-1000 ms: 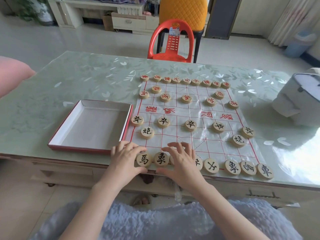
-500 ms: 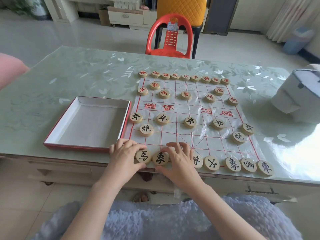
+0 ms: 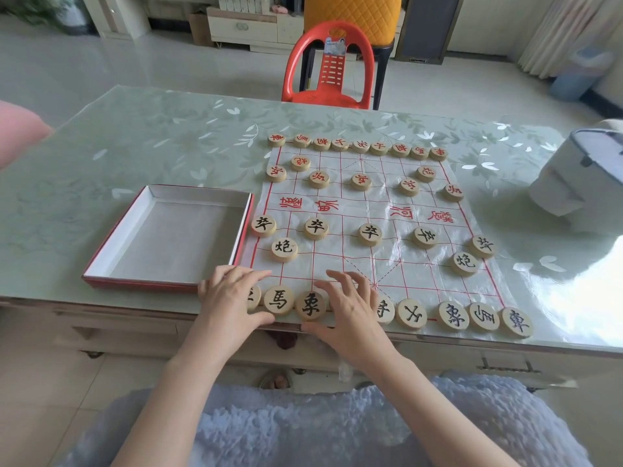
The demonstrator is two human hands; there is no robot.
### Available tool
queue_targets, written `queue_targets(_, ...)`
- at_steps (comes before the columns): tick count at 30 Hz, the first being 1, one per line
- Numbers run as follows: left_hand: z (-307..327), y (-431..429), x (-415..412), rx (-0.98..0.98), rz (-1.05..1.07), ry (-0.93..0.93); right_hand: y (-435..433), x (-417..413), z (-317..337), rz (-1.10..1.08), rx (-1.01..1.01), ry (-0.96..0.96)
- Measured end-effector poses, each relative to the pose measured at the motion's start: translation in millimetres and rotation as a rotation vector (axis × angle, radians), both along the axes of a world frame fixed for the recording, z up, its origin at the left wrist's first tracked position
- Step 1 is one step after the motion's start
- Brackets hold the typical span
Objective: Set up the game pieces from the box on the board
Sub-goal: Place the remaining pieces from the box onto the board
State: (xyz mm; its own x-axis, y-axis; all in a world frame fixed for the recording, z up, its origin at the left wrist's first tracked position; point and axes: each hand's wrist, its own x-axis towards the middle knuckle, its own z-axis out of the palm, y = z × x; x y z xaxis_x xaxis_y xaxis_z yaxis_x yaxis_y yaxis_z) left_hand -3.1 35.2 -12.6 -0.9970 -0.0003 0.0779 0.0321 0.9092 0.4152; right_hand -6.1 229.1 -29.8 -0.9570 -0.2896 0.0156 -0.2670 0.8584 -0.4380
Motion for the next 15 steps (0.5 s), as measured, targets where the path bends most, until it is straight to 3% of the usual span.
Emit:
queue_targets(5, -0.3, -20.7, 7.1, -0.051, 0.134, 0.072, 11.8, 0.3, 9.8, -0.044, -0.068, -0.020)
queue_targets(15, -7.8, -18.5, 1.8, -0.147, 0.114, 0.083, 33.9, 4.0, 16.2, -0.105, -0.087, -0.031)
